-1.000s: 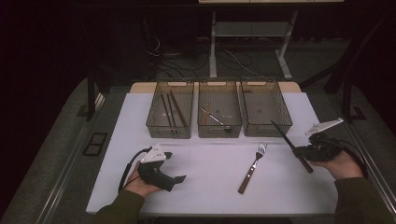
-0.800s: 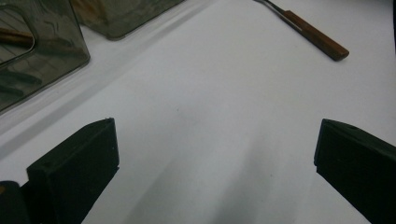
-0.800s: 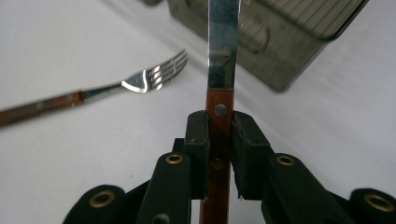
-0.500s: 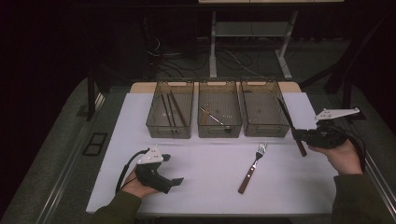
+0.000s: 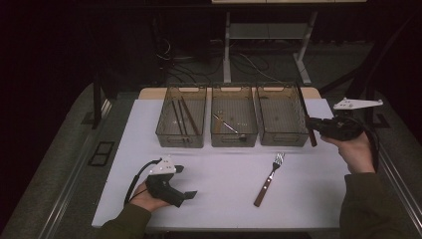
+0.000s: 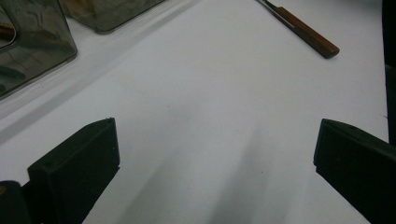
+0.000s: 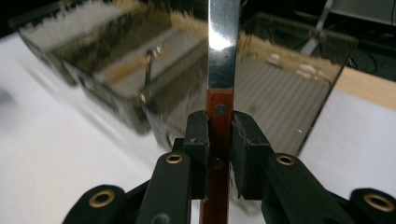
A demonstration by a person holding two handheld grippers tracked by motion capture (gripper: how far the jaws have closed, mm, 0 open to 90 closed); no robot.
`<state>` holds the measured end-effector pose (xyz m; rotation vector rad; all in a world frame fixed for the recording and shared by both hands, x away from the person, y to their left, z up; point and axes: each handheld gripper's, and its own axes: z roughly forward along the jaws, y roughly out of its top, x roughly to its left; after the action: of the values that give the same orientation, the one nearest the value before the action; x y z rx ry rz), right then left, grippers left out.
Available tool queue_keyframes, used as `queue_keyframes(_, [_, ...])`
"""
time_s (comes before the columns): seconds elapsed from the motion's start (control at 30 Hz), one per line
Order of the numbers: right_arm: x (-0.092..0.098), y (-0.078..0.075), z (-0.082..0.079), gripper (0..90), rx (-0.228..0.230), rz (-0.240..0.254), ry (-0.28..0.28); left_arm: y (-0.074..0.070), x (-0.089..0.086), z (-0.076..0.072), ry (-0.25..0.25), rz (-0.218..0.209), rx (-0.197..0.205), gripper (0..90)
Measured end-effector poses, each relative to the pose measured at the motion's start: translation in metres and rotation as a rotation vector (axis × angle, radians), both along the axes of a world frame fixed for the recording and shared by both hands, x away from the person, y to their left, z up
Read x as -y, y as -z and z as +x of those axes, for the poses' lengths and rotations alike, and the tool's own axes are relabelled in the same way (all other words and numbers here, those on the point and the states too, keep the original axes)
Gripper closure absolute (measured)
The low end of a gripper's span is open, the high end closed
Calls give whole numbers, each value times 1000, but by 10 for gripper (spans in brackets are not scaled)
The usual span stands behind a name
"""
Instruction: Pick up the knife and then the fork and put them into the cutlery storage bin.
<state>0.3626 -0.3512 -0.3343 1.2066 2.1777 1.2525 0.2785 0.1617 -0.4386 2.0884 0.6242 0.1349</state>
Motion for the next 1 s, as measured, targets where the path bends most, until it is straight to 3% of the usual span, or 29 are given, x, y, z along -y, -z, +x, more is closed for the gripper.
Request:
queue_keyframes(0.27, [-6,-14,30,774,28,7,44,-1,-2,-1,-13,-13,5,0])
queue_keyframes(0.4, [-12,-13,45,774,37,9,61,-1,-2,-1,-17,-21,2,0])
queue_keyframes(0.5, [-17,-7,56,773,33,2,68,-2,-2,-1,-20,-21,1,0])
queue_keyframes(0.67, [-24,10,72,773,-20,-41,90,-2,-3,-1,-18,-22,4,0])
queue_keyframes(1.0, [-28,45,82,772,-117,-125,117,-2,-3,-1,-13,-24,2,0])
